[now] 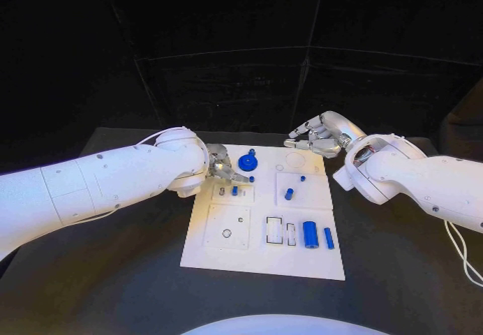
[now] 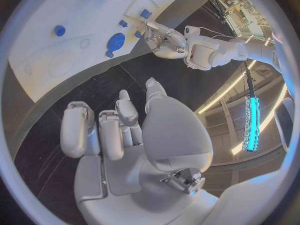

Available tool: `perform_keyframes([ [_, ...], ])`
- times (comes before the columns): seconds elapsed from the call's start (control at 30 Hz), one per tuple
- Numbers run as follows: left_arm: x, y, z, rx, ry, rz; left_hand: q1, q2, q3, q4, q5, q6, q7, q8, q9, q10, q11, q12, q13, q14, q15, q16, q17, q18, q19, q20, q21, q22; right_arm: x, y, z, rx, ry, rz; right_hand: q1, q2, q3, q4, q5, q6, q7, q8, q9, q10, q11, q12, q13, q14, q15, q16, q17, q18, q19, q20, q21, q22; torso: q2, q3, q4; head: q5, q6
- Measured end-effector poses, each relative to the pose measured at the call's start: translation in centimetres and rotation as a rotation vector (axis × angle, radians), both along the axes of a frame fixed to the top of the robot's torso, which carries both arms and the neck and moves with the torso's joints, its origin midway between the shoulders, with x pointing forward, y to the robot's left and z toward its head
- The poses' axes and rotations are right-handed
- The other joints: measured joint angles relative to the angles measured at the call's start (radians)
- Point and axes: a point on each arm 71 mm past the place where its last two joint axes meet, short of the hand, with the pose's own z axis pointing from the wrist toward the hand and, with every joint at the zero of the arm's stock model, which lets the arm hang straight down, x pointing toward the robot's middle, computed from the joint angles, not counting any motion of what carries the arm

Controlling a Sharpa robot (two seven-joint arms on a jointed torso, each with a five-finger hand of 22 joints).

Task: Assemble the parts on the task board

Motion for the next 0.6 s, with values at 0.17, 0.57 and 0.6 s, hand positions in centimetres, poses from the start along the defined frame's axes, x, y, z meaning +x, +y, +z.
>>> perform_keyframes([
  [0.17, 0.6, 0.3, 2.7, -0.035, -0.035, 0.001, 0.046, 0.014, -0.038, 0.002, 0.000, -0.077, 0.025, -0.049, -0.020, -0.022, 0.022, -0.023, -0.028, -0.004, 0.004, 0.000, 0.000, 0.000, 0.000, 0.000, -0.013, 0.000, 0.1, -0.2, 0.0, -0.002, 0.000, -0.006, 0.000, 0.000, -0.002, 0.002, 0.000, 0.000, 0.000, 0.000, 0.000, 0.000, 0.000, 0.000, 0.000, 0.000, 0.000, 0.000, 0.000, 0.000, 0.000, 0.000, 0.000, -0.002, 0.000, -0.0001, 0.0001, -0.001, -0.001],
  [0.57, 5.0, 2.6, 4.5, 0.054, 0.012, 0.056, 0.112, 0.064, -0.105, 0.012, 0.000, -0.142, 0.070, -0.150, -0.100, -0.056, 0.063, -0.054, -0.075, -0.005, 0.041, 0.000, 0.000, 0.000, -0.011, 0.036, -0.047, -0.024, 0.2, -0.1, -0.1, -0.003, 0.002, -0.008, 0.000, 0.000, -0.002, 0.002, 0.000, 0.000, 0.000, 0.000, 0.000, 0.000, 0.000, 0.000, 0.000, 0.000, 0.000, -0.004, 0.000, 0.000, -0.004, 0.004, 0.000, -0.002, 0.001, 0.0014, 0.0006, 0.007, 0.006],
  [0.6, 5.1, 2.7, 4.4, 0.057, 0.015, 0.059, 0.118, 0.065, -0.109, 0.012, 0.000, -0.142, 0.070, -0.153, -0.102, -0.057, 0.064, -0.056, -0.080, -0.005, 0.041, 0.000, 0.000, 0.000, -0.013, 0.038, -0.048, -0.025, 0.2, -0.1, -0.1, -0.003, 0.002, -0.008, 0.000, 0.000, -0.002, 0.002, 0.000, 0.000, 0.000, 0.000, 0.000, 0.000, 0.000, 0.000, 0.000, 0.000, 0.000, -0.004, 0.000, 0.000, -0.004, 0.004, 0.000, -0.002, 0.001, 0.0013, 0.0006, 0.008, 0.006],
])
